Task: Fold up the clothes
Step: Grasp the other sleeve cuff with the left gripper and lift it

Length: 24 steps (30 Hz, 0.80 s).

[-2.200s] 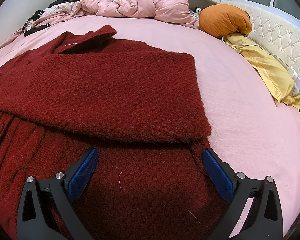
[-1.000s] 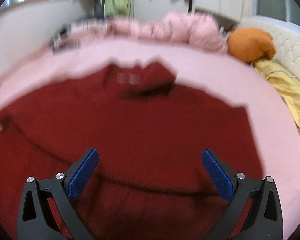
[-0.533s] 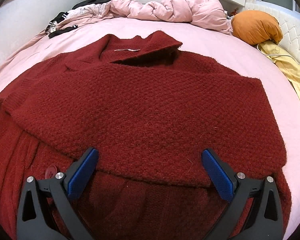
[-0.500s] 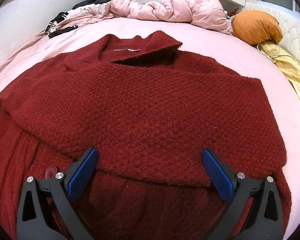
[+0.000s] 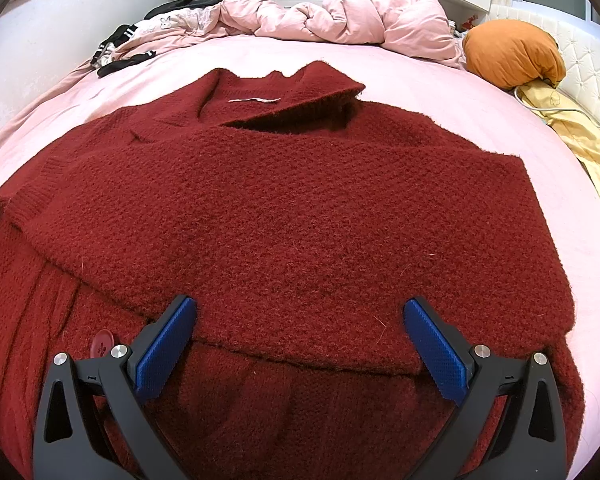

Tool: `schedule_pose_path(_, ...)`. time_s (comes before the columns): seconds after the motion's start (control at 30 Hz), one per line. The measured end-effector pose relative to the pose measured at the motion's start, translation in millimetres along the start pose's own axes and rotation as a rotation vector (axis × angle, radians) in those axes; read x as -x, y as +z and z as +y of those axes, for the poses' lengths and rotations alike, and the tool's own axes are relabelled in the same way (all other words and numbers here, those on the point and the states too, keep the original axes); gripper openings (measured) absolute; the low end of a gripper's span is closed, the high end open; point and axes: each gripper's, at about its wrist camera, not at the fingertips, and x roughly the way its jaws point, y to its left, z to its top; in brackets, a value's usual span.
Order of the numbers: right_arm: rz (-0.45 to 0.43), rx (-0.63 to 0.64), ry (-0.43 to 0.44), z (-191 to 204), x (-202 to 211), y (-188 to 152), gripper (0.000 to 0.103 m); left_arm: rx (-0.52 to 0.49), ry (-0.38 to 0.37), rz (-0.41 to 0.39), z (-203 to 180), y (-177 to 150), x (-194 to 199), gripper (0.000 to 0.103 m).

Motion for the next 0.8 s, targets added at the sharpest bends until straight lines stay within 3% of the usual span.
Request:
schedule_pose_path(0.03, 0.0, 0.0, 0.0, -0.1, 0.2, 0.2, 0.103, 0.011, 0.012, 0.005, 4.6, 0.9, 0.3, 0.019)
schedule_pose_path(0.1, 0.0, 0.0, 0.0, 0.3, 0.6, -0.2, 0.103, -0.017, 0.026, 0.024, 2.2, -1.0, 0.0, 0.011)
schedule_pose_path(0.3, 0.007, -0.006, 0.011, -0.8, -0.9, 0.3, 0.103, -0.323, 0.076, 0.035, -63.2, -21.2, 6.4, 0.01)
schedule_pose_path(0.5, 0.018, -0.01, 0.02, -1.4, -1.3, 1.7, 0.103, -0.572, 0.007, 0.002, -166.0, -60.4, 16.4, 0.009)
schedule_pose_path(0.6, 0.078, 0.02, 0.033, -1.2, -3.6, 9.4, 0.103, -0.664, -0.057, -0.001, -213.4, -85.5, 24.8, 0.009)
schedule_pose_path(0.67, 0.114, 0.029, 0.06, -6.8, 1.7, 17.0, 0.103, -0.72, -0.115, 0.009, -232.5, -110.6, 40.9, 0.009)
schedule_pose_path(0.8, 0.095, -0.089, 0.088, -36.9, 27.0, 8.5, 0.103, -0.853, -0.211, 0.036, -302.1, -173.1, 45.8, 0.009)
